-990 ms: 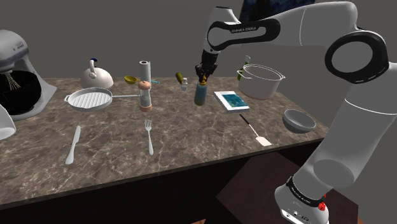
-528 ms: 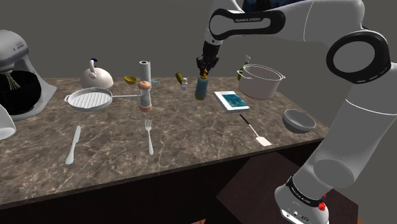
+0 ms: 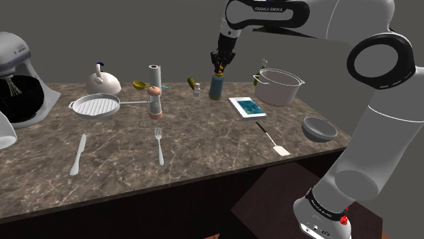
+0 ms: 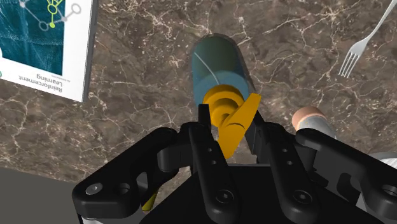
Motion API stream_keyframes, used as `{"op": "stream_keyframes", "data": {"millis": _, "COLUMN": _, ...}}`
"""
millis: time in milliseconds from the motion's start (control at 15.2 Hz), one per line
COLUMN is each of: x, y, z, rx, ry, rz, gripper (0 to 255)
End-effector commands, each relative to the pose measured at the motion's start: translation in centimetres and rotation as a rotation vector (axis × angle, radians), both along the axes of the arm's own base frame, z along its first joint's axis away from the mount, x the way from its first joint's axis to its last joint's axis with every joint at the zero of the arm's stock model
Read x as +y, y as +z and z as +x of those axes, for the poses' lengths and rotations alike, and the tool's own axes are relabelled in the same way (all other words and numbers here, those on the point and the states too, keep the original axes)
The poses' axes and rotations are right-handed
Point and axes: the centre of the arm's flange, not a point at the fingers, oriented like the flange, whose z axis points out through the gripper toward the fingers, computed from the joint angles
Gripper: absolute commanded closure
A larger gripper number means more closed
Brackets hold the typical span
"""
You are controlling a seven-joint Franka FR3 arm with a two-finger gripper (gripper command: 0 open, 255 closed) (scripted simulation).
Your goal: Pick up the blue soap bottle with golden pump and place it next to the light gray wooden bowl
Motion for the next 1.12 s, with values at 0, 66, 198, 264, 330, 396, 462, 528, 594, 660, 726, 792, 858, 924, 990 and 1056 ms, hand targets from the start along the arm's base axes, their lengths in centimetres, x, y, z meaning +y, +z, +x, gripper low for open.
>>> {"op": "stream_keyframes", "data": {"millis": 0, "x": 0.0, "y": 1.1, "z": -0.1, "rx": 0.000, "ry": 0.000, "rz": 0.000, "gripper": 255}}
{"op": "stream_keyframes", "data": {"millis": 66, "x": 0.0, "y": 1.6, "z": -0.1, "rx": 0.000, "ry": 0.000, "rz": 0.000, "gripper": 255}}
{"op": "stream_keyframes", "data": {"millis": 198, "x": 0.0, "y": 2.7, "z": -0.1, "rx": 0.000, "ry": 0.000, "rz": 0.000, "gripper": 255}}
{"op": "stream_keyframes", "data": {"millis": 264, "x": 0.0, "y": 3.2, "z": -0.1, "rx": 0.000, "ry": 0.000, "rz": 0.000, "gripper": 255}}
{"op": "stream_keyframes", "data": {"millis": 330, "x": 0.0, "y": 3.7, "z": -0.1, "rx": 0.000, "ry": 0.000, "rz": 0.000, "gripper": 255}}
{"op": "stream_keyframes", "data": {"millis": 396, "x": 0.0, "y": 4.3, "z": -0.1, "rx": 0.000, "ry": 0.000, "rz": 0.000, "gripper": 255}}
{"op": "stream_keyframes", "data": {"millis": 462, "x": 0.0, "y": 4.8, "z": -0.1, "rx": 0.000, "ry": 0.000, "rz": 0.000, "gripper": 255}}
{"op": "stream_keyframes", "data": {"millis": 528, "x": 0.0, "y": 5.3, "z": -0.1, "rx": 0.000, "ry": 0.000, "rz": 0.000, "gripper": 255}}
{"op": "stream_keyframes", "data": {"millis": 594, "x": 0.0, "y": 5.9, "z": -0.1, "rx": 0.000, "ry": 0.000, "rz": 0.000, "gripper": 255}}
{"op": "stream_keyframes", "data": {"millis": 660, "x": 0.0, "y": 6.4, "z": -0.1, "rx": 0.000, "ry": 0.000, "rz": 0.000, "gripper": 255}}
{"op": "stream_keyframes", "data": {"millis": 726, "x": 0.0, "y": 6.9, "z": -0.1, "rx": 0.000, "ry": 0.000, "rz": 0.000, "gripper": 255}}
{"op": "stream_keyframes", "data": {"millis": 792, "x": 0.0, "y": 7.4, "z": -0.1, "rx": 0.000, "ry": 0.000, "rz": 0.000, "gripper": 255}}
{"op": "stream_keyframes", "data": {"millis": 858, "x": 0.0, "y": 7.6, "z": -0.1, "rx": 0.000, "ry": 0.000, "rz": 0.000, "gripper": 255}}
{"op": "stream_keyframes", "data": {"millis": 924, "x": -1.1, "y": 7.4, "z": -0.7, "rx": 0.000, "ry": 0.000, "rz": 0.000, "gripper": 255}}
{"op": "stream_keyframes", "data": {"millis": 990, "x": -2.3, "y": 7.2, "z": -1.4, "rx": 0.000, "ry": 0.000, "rz": 0.000, "gripper": 255}}
{"op": "stream_keyframes", "data": {"millis": 1056, "x": -3.4, "y": 7.1, "z": -2.1, "rx": 0.000, "ry": 0.000, "rz": 0.000, "gripper": 255}}
